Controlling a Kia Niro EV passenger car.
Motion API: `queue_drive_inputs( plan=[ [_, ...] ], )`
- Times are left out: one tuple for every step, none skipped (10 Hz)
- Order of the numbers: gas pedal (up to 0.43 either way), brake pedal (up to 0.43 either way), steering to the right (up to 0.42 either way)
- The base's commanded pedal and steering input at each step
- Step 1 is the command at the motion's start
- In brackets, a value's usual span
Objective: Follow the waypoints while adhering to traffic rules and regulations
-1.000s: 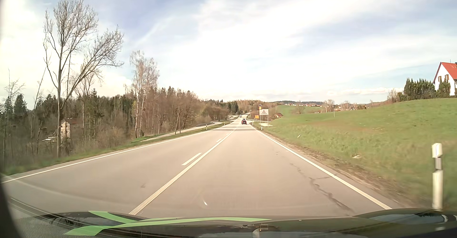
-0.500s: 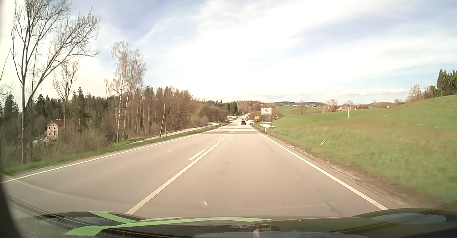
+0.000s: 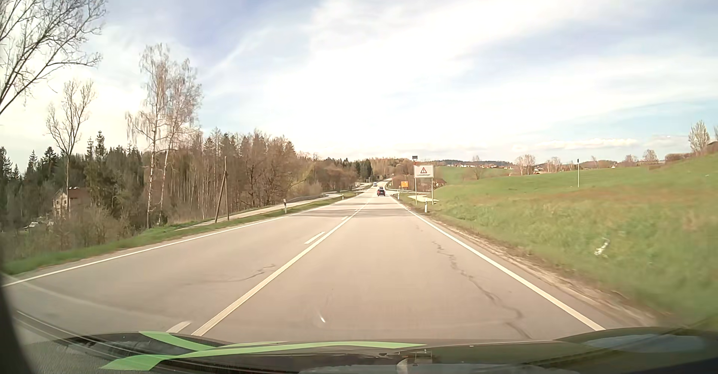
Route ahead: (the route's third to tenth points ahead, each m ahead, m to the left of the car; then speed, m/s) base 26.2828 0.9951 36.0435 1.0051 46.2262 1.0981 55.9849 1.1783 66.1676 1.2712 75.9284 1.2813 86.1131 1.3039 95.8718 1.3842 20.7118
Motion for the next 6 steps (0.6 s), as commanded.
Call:
queue_drive_inputs(
  plan=[
    [0.02,0.0,-0.001],
    [0.028,0.0,-0.002],
    [0.028,0.0,-0.002],
    [0.028,0.0,-0.002],
    [0.028,0.0,-0.003],
    [0.028,0.0,-0.003]
  ],
)
